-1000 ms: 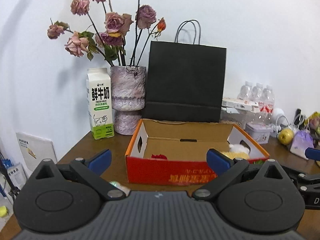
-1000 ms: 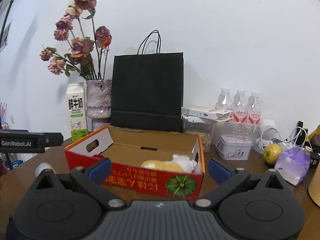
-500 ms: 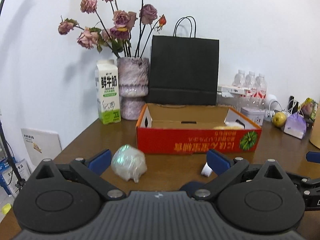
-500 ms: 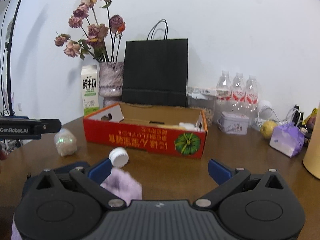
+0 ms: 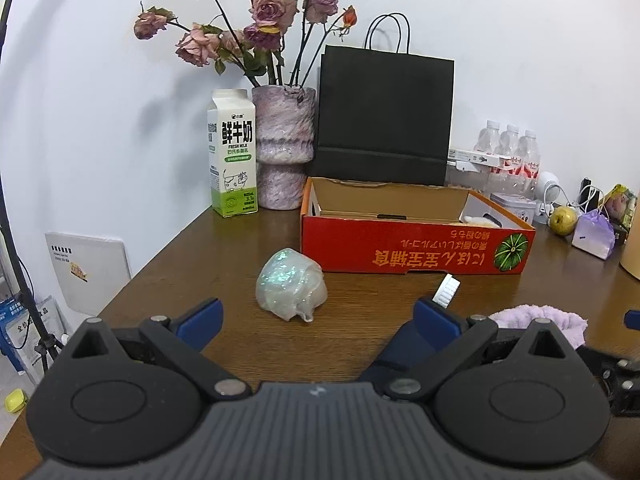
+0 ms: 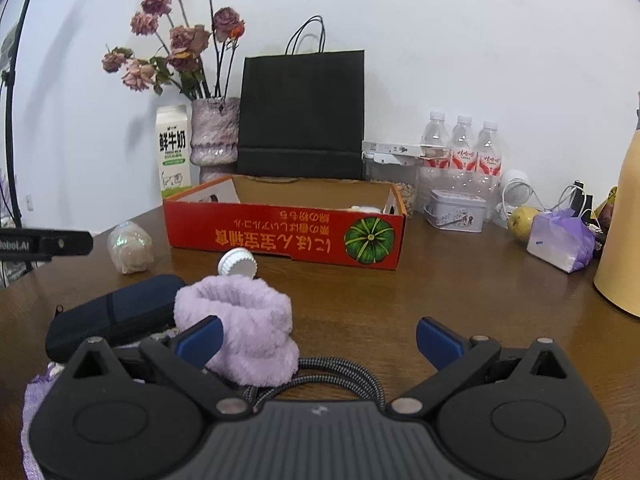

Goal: Organize objects
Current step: 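Grasp the lavender fuzzy headband with the right gripper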

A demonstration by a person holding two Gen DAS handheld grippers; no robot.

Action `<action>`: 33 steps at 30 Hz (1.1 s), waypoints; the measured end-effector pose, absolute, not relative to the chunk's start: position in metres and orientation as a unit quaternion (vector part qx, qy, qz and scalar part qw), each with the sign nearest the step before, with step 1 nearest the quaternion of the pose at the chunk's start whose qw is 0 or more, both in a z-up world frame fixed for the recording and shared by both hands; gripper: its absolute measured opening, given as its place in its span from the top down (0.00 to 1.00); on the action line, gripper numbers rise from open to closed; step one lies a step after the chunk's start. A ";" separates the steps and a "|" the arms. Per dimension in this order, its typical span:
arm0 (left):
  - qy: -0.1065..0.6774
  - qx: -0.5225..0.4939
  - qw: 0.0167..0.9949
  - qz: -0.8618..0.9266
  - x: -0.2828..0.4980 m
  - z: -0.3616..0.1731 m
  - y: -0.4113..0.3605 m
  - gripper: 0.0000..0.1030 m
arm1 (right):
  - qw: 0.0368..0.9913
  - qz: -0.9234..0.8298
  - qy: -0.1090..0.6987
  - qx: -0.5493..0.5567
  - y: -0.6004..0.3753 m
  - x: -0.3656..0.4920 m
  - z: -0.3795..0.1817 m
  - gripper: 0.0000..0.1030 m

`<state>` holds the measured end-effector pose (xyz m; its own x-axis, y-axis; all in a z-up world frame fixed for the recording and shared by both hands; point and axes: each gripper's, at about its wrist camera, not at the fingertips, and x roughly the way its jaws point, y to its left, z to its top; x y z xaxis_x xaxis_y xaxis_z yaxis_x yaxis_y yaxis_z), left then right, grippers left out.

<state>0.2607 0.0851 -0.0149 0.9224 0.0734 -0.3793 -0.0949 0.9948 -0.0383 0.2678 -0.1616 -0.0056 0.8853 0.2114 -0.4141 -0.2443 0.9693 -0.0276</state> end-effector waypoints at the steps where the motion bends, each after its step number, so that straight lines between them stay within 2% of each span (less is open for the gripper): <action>1: 0.191 -0.029 0.980 0.041 0.259 -0.015 0.087 0.00 | 0.970 0.119 0.210 -0.041 -0.160 0.268 -0.006 0.00; 14: 0.205 -0.021 0.979 0.012 0.253 -0.017 0.082 0.00 | 0.958 0.136 0.250 -0.031 -0.126 0.290 -0.011 0.00; 16: 0.206 -0.021 0.978 0.010 0.253 -0.018 0.082 0.00 | 0.956 0.132 0.259 -0.034 -0.119 0.296 -0.012 0.03; 17: 0.206 -0.021 0.978 0.010 0.253 -0.018 0.082 0.00 | 0.955 0.133 0.263 -0.035 -0.117 0.299 -0.013 0.07; 18: 0.207 -0.022 0.978 0.010 0.253 -0.018 0.082 0.00 | 0.953 0.140 0.266 -0.036 -0.114 0.300 -0.014 0.16; 19: 0.208 -0.023 0.978 0.011 0.254 -0.018 0.082 0.00 | 0.952 0.147 0.266 -0.036 -0.113 0.300 -0.014 0.33; 20: 0.209 -0.024 0.978 0.011 0.254 -0.018 0.083 0.00 | 0.952 0.152 0.264 -0.037 -0.112 0.299 -0.014 0.42; 21: 0.210 -0.025 0.977 0.011 0.255 -0.018 0.083 0.00 | 0.953 0.154 0.260 -0.039 -0.111 0.297 -0.013 0.58; 22: 0.211 -0.026 0.977 0.012 0.255 -0.019 0.084 0.00 | 0.953 0.157 0.255 -0.037 -0.112 0.294 -0.013 0.69; 23: 0.213 -0.027 0.977 0.013 0.256 -0.020 0.084 0.00 | 0.955 0.160 0.249 -0.032 -0.114 0.292 -0.012 0.73; 33: 0.225 -0.034 0.973 0.046 0.257 -0.027 0.087 0.00 | 0.972 0.153 0.176 -0.038 -0.132 0.251 0.000 0.75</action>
<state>0.2571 0.0874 -0.0267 0.8943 0.0747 -0.4412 -0.1053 0.9934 -0.0451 0.2512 -0.1318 -0.0001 0.8911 0.2832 -0.3545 -0.3100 0.9505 -0.0198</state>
